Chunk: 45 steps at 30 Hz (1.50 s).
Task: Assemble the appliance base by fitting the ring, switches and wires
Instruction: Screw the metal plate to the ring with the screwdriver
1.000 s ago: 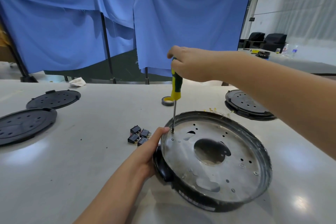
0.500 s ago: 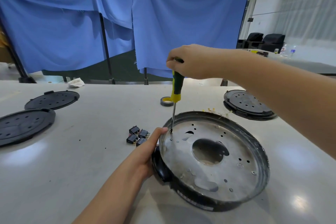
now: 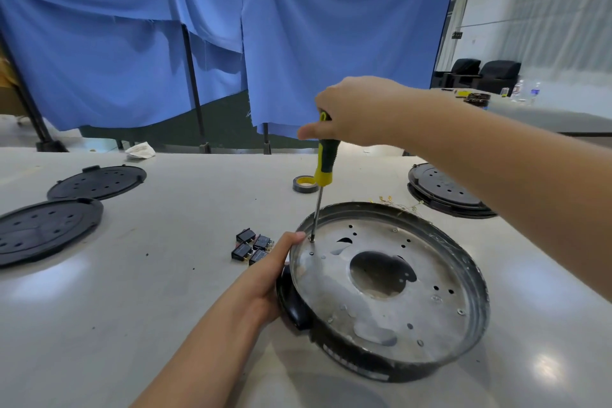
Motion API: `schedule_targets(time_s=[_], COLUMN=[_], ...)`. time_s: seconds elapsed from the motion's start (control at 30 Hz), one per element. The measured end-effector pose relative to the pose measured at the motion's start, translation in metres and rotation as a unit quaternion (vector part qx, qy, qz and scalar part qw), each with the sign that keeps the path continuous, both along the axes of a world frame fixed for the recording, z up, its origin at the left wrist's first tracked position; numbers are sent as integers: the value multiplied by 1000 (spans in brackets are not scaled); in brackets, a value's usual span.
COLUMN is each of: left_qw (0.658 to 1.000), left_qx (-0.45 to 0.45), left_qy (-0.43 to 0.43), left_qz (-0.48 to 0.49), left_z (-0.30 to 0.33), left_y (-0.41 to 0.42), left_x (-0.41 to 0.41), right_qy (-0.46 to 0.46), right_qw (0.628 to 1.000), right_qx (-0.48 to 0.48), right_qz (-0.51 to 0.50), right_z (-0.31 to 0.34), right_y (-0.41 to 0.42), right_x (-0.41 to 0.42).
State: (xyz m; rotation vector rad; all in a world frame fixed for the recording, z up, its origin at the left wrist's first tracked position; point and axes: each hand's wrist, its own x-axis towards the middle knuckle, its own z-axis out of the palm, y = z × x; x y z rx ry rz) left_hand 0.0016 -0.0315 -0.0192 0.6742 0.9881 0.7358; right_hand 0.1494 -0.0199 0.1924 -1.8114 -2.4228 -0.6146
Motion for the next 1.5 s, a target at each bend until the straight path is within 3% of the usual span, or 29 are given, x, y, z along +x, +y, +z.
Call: schedule_targets(time_s=[0.07,0.2,0.27,0.37,0.4,0.53,0.6,0.67,0.73,0.8,0.87,0.93,1.0,1.07,1.2,1.27,1.33,1.4,1.43,1.5], left_qw=[1000,1000,1000,1000,1000,1000,1000,1000,1000,1000,1000,1000,1000,1000,1000,1000,1000,1000,1000,1000], left_qx=[1,0,-3,-2,-1,0,-1,3,8,11,10,10,10,13,11,13,13,10,9,6], left_qy=[0,-2,-3,0,1,-3,-4,-5,-3,-4,-5,-5,-6,-8,-4,-3,-2,0,-1,-2], left_qz=[-1,-5,-2,2,1,2,4,3,1,0,1,4,3,2,-4,-4,-2,3,5,3], left_z=[-1,0,0,0,0,2,2,1,0,0,1,1,1,1,2,1,1,1,1,1], left_y=[0,1,1,0,0,-1,-1,-1,-1,0,0,0,-1,-1,-2,-1,-1,-1,-1,-1], left_x=[0,0,0,0,0,1,1,0,0,1,1,1,1,1,1,0,0,0,0,0], right_qy=[-7,159,115,-15,-13,191,229,177,63,4,77,212,264,216,-18,-48,57,213,256,259], right_qw=[999,972,984,999,998,969,959,977,995,995,996,965,945,961,987,989,998,966,952,951], right_qx=[-32,-172,-131,6,-3,-154,-152,-74,41,89,-1,-128,-136,-51,152,137,-4,-126,-139,-91], right_qz=[-39,-26,-23,-52,-58,25,75,97,71,36,39,82,139,164,44,15,39,72,95,142], right_z=[5,8,7,5,4,1,-3,-8,-12,-12,-11,-11,-13,-17,-17,-15,-11,-5,-4,-8], right_y=[0,1,1,2,2,1,2,4,5,7,10,11,9,9,5,5,5,5,4,4], right_x=[1,-1,-1,3,3,-3,-6,-7,-7,-5,-6,-7,-8,-7,-4,-2,0,2,2,2])
